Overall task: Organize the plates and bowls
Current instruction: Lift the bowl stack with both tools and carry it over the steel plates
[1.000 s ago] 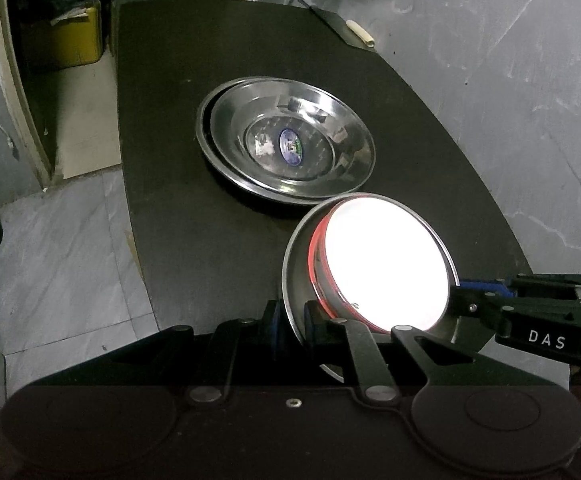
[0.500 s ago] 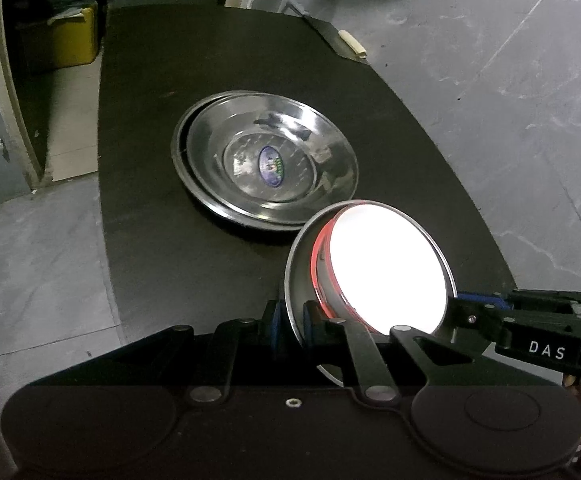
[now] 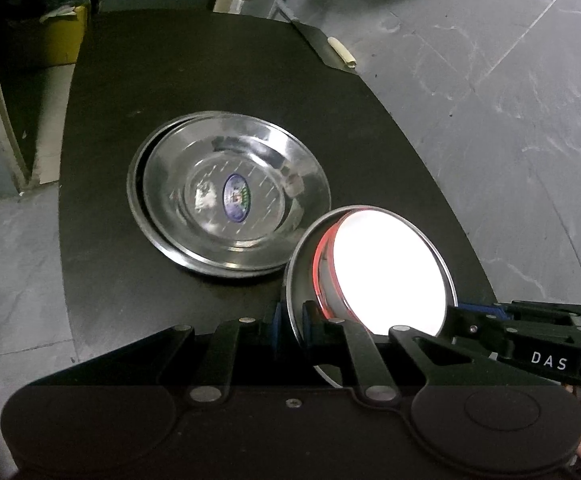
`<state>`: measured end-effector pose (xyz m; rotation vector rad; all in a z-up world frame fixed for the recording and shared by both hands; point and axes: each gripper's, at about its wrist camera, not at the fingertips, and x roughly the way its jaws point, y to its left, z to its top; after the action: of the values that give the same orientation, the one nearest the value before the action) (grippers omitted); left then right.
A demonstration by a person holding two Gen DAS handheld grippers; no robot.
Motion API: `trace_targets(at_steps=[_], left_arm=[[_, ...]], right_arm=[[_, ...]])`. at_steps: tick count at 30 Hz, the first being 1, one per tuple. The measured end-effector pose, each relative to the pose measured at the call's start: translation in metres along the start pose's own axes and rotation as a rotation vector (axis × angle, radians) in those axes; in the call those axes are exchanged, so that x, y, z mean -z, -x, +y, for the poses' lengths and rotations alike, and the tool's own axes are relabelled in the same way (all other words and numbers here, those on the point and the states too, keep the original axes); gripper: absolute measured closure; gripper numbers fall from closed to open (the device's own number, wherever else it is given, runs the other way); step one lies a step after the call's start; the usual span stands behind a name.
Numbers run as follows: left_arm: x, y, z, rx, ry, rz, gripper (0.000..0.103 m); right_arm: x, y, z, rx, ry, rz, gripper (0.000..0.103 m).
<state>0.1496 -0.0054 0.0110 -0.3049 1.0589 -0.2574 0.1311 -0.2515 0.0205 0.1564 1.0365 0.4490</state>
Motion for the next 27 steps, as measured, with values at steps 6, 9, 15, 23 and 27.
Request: trace_targets(at_steps=[6,9,15,23,27], left_arm=[[-0.016,-0.007,-0.003,-0.004,0.014,-0.014,0.094],[-0.023,-0.009,-0.002,-0.009,0.027,-0.023,0.094],[-0.037,-0.016,-0.002,-0.025,0.049,-0.038,0.095],[-0.051,-0.022,-0.002,-0.033,0.073,-0.057,0.095],[-0.056,-0.023,-0.002,-0.039,0.081,-0.067,0.095]], right_arm=[[-0.018,-0.002,-0.009,-0.012,0.007,-0.004,0.085],[-0.028,-0.006,-0.012,-0.019,0.018,-0.004,0.084],[-0.044,-0.012,-0.015,-0.032,0.038,0.001,0.084],[-0.06,-0.018,-0.021,-0.044,0.054,0.001,0.084],[-0.068,-0.022,-0.021,-0.051,0.065,0.002,0.084]])
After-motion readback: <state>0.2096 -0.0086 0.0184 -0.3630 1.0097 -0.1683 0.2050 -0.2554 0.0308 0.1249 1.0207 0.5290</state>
